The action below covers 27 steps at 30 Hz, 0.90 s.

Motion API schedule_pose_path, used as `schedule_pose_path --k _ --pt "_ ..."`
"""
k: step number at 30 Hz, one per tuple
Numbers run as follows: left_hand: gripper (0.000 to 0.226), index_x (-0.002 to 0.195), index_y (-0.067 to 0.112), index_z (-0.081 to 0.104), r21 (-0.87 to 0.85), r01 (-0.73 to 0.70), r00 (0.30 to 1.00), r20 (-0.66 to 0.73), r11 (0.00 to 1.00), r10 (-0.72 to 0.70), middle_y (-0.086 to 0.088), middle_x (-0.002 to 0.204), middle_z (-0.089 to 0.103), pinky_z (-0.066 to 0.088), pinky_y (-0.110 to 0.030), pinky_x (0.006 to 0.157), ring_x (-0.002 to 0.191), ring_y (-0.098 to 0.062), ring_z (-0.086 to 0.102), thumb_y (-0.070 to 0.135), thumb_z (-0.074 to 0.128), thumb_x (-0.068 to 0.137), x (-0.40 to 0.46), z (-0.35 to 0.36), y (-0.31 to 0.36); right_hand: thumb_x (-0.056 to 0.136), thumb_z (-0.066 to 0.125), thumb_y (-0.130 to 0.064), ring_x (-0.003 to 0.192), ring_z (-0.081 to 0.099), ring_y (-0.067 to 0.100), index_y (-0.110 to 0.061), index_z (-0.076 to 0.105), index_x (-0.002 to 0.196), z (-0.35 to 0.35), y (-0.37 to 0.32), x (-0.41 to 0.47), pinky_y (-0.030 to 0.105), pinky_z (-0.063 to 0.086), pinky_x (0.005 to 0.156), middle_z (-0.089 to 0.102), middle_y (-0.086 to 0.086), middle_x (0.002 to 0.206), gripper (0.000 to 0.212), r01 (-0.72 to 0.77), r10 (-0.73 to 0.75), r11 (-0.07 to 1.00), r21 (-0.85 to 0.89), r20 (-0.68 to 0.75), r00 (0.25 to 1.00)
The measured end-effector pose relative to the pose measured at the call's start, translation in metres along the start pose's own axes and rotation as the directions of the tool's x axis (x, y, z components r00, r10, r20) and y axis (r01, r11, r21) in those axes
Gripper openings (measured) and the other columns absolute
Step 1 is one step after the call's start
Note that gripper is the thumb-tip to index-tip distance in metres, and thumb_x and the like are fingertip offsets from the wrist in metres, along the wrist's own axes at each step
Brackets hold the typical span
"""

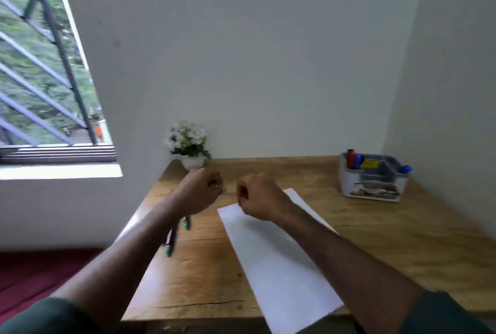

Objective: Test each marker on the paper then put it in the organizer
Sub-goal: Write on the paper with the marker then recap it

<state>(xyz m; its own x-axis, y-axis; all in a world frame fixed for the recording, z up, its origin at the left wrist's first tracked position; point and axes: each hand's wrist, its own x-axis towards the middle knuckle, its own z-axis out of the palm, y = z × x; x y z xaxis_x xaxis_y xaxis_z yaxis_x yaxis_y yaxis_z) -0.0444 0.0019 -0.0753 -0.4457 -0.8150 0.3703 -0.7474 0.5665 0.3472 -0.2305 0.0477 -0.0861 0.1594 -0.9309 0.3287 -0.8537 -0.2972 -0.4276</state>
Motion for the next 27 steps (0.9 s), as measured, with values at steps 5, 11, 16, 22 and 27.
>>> schedule_pose_path --k 5,11,16,22,27 --pt "0.015 0.071 0.017 0.071 0.014 0.179 0.98 -0.093 0.984 -0.177 0.009 0.059 0.059 0.042 -0.023 0.055 0.057 -0.011 0.054 0.007 0.068 0.081 -0.041 -0.027 -0.065 0.083 0.069 -0.027 0.083 0.068 0.023 -0.018 0.072 0.087 0.051 -0.064 0.019 0.032 0.056 0.07 0.073 0.006 0.089 0.011 0.076 -0.078 0.997 0.02 0.138 0.987" --pt "0.012 0.075 0.011 0.075 -0.012 0.247 0.962 -0.116 0.969 -0.247 0.001 0.066 0.068 0.047 -0.03 0.063 0.065 -0.02 0.062 0.01 0.067 0.084 -0.063 -0.035 -0.091 0.08 0.07 -0.033 0.085 0.064 0.025 -0.017 0.065 0.094 0.081 -0.088 0.038 0.034 0.055 0.065 0.065 0.006 0.094 0.021 -0.064 0.068 0.998 -0.025 0.177 0.982" --pt "0.011 0.077 0.018 0.075 -0.059 0.223 0.963 -0.142 0.973 -0.229 0.014 0.06 0.057 0.037 -0.016 0.054 0.057 -0.001 0.051 0.012 0.071 0.085 -0.055 -0.027 -0.087 0.085 0.07 -0.027 0.091 0.066 0.025 -0.017 0.065 0.102 0.081 -0.091 0.042 0.035 0.054 0.066 0.064 0.007 0.101 0.02 -0.155 0.17 0.983 -0.094 0.192 0.967" --pt "0.035 0.069 0.01 0.072 -0.273 0.259 0.929 -0.191 0.927 -0.316 -0.001 0.062 0.067 0.045 -0.029 0.057 0.056 -0.013 0.057 0.036 0.068 0.092 -0.031 -0.008 -0.068 0.091 0.063 -0.028 0.062 0.056 0.016 -0.015 0.062 0.069 0.059 -0.048 0.041 0.03 0.042 0.059 0.059 0.0 0.065 0.026 -0.246 0.257 0.928 0.279 -0.004 0.966" --pt "0.034 0.088 0.008 0.071 -0.769 0.247 0.909 -0.027 0.59 -0.416 -0.004 0.073 0.068 0.04 -0.024 0.048 0.063 -0.013 0.061 0.036 0.057 0.1 0.004 0.014 -0.032 0.091 0.063 -0.023 0.061 0.054 0.009 -0.013 0.066 0.076 0.041 -0.015 0.024 0.028 0.043 0.059 0.064 0.0 0.069 0.018 -0.09 0.093 0.93 0.356 0.008 0.996"
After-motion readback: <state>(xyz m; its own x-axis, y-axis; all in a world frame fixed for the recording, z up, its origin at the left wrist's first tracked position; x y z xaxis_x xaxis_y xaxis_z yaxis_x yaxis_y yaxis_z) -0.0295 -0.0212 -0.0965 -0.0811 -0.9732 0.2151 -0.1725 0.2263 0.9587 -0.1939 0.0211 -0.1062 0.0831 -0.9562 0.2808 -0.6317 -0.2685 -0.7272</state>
